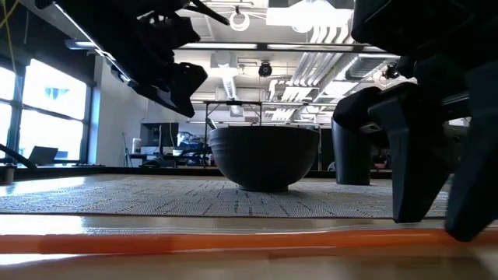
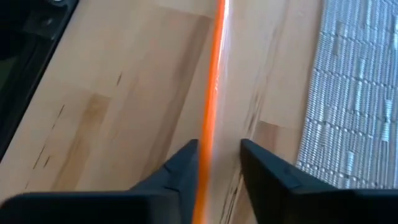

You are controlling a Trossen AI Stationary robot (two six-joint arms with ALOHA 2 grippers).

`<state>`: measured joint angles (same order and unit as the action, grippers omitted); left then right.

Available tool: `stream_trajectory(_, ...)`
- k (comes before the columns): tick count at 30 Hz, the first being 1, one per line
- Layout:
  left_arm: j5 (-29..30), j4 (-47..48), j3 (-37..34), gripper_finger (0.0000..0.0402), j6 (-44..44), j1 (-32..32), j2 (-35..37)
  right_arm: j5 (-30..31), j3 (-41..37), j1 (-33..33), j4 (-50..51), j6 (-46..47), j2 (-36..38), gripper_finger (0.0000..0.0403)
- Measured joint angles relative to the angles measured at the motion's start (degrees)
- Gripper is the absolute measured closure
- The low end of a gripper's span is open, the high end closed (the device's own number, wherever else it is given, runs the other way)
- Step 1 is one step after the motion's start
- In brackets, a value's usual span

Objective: Pick & Place Utensil
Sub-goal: Put the orange straw into the black cup on the gray mat

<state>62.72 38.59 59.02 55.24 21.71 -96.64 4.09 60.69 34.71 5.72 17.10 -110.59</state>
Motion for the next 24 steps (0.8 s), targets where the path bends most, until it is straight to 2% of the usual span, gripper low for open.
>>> stream_trajectory(8, 1.6, 0.5, 0.9, 0.0266, -3.2, -0.3, 0.0, -0.4, 0.1, 0.1, 3.7, 7.4, 0.2, 0.0393)
stream_trajectory(14, 1.7, 0.4, 2.2, 0.0266, -5.7, -0.3, 0.0, -0.6, 0.1, 0.2, 5.1, 8.5, 0.6, 0.0387)
stream_trajectory(18, 1.4, 0.5, 2.2, 0.0266, -5.7, -0.3, 0.0, -1.6, -0.3, 1.0, 9.6, 8.5, 3.8, 0.04)
stream_trajectory(24, 1.0, 0.8, 2.2, 0.0266, -6.0, -0.3, 0.5, 6.7, -0.2, 3.5, 19.6, 9.1, 13.4, 0.0401)
